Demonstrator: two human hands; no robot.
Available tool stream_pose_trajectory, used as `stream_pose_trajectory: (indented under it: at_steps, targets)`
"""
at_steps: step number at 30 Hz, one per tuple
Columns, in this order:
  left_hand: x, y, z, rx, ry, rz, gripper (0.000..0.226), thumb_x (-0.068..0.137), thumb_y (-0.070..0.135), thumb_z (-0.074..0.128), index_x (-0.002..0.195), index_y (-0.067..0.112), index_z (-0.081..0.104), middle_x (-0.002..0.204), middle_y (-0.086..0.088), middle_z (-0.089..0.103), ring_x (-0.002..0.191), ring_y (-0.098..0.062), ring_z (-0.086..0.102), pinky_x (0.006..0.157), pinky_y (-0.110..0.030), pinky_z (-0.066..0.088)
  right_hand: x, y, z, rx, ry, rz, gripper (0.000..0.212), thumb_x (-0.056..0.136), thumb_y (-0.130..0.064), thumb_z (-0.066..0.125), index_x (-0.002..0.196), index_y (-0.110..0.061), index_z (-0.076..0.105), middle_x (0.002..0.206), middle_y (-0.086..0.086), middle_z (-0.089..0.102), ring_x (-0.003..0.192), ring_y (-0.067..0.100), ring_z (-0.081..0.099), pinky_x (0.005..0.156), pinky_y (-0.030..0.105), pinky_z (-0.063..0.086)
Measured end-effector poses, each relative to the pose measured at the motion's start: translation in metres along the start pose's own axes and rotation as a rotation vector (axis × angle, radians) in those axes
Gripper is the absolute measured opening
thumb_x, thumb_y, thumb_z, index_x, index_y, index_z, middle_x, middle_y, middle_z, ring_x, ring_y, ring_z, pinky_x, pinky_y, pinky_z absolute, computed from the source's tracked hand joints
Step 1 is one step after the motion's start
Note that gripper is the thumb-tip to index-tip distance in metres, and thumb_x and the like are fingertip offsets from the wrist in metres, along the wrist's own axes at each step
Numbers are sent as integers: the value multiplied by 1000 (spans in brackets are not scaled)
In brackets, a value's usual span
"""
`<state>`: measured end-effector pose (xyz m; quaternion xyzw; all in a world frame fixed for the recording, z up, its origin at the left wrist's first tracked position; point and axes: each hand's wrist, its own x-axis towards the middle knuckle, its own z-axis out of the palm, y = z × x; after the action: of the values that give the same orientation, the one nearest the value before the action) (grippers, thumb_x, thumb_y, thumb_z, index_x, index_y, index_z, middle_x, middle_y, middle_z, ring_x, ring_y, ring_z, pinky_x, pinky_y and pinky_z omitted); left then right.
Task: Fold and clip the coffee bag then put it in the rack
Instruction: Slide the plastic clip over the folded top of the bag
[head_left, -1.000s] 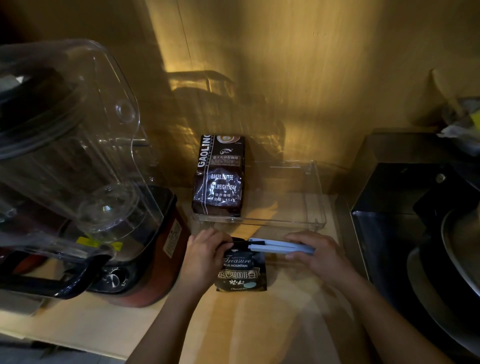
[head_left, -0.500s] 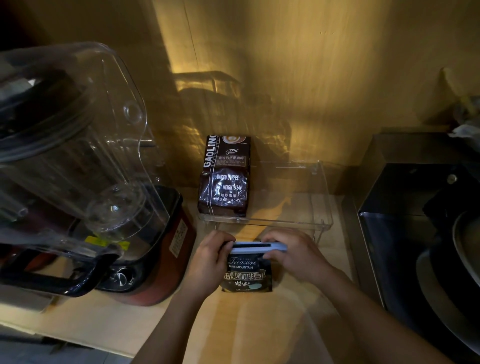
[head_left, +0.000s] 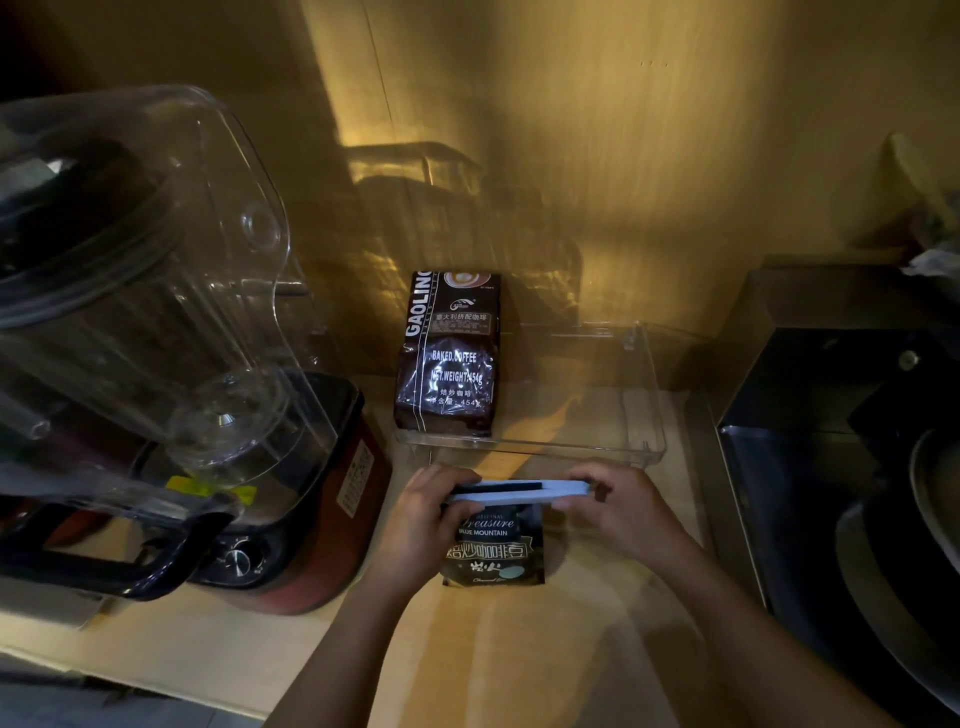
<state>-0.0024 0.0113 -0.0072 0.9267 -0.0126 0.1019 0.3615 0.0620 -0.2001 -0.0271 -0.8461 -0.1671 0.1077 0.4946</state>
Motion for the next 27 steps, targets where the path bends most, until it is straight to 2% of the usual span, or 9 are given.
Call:
stream_pose_trajectory:
  at_steps: [5, 8, 11, 14, 16, 17, 19, 23, 27]
  targets:
    - [2, -1, 2, -7, -19, -10, 20, 80, 9, 64, 100, 10, 62, 94, 1, 56, 91, -16, 51, 80, -26, 40, -1, 4, 1, 26, 41, -35, 16, 68, -7, 75, 81, -11, 68, 72, -1, 59, 58, -11, 46, 56, 5, 35]
    - [0, -5, -1, -21, -40, -29, 20, 80, 8, 64, 100, 11, 60, 94, 2, 54, 92, -15, 51, 80, -24, 43, 1, 1, 8, 41, 68, -71, 15, 67, -5, 75, 80, -10, 68, 78, 3, 60, 63, -7, 48, 57, 6, 35]
    - [-2, -9, -5, -33, -40, -29, 23, 79, 5, 64, 100, 12, 58, 99, 1, 53, 96, -13, 51, 82, -14, 39, 4, -2, 15, 76, 83, -89, 16, 67, -3, 74, 80, -10, 69, 79, -5, 59, 70, -10, 50, 60, 3, 35]
    - [-3, -7, -4, 3, -39, -17, 24, 81, 10, 63, 104, 14, 58, 104, -1, 55, 101, -14, 49, 94, -23, 37, 8, -4, 19, 90, 97, -102, 17, 66, -2, 75, 79, -12, 70, 79, -11, 58, 76, -7, 52, 63, 1, 34]
    - [-4, -3, 0, 116, -27, 20, 23, 86, 21, 59, 109, 19, 59, 105, 2, 59, 104, -11, 47, 110, -37, 18, 9, -5, 23, 63, 84, -122, 16, 66, -5, 75, 79, -13, 69, 79, -11, 57, 80, -2, 53, 65, 1, 34]
    - [-3, 0, 3, 152, -17, 48, 23, 87, 26, 57, 109, 23, 61, 104, 4, 61, 104, -8, 48, 112, -41, 7, 10, -5, 24, 59, 83, -129, 16, 66, -5, 75, 79, -12, 69, 79, -11, 57, 81, -1, 53, 66, 2, 35]
    - [-2, 9, 9, 154, 19, 83, 19, 88, 27, 54, 104, 23, 65, 100, 5, 66, 101, -7, 52, 112, -43, 0, 10, -3, 26, 61, 93, -135, 17, 64, -5, 76, 78, -12, 69, 77, -12, 56, 80, -1, 53, 65, 3, 35]
    - [5, 16, 15, 171, 74, 44, 7, 85, 16, 59, 85, 14, 66, 87, -1, 70, 90, -16, 58, 110, -36, 9, 8, 2, 24, 57, 95, -122, 18, 64, -7, 77, 78, -15, 69, 76, -15, 57, 80, -7, 51, 65, 2, 34]
    - [9, 20, 16, 214, 15, 66, 6, 83, 9, 59, 78, 11, 62, 81, -4, 68, 86, -19, 57, 102, -40, 31, 9, 0, 23, 37, 103, -130, 18, 64, -8, 76, 79, -14, 69, 75, -17, 55, 79, -7, 50, 65, 2, 33]
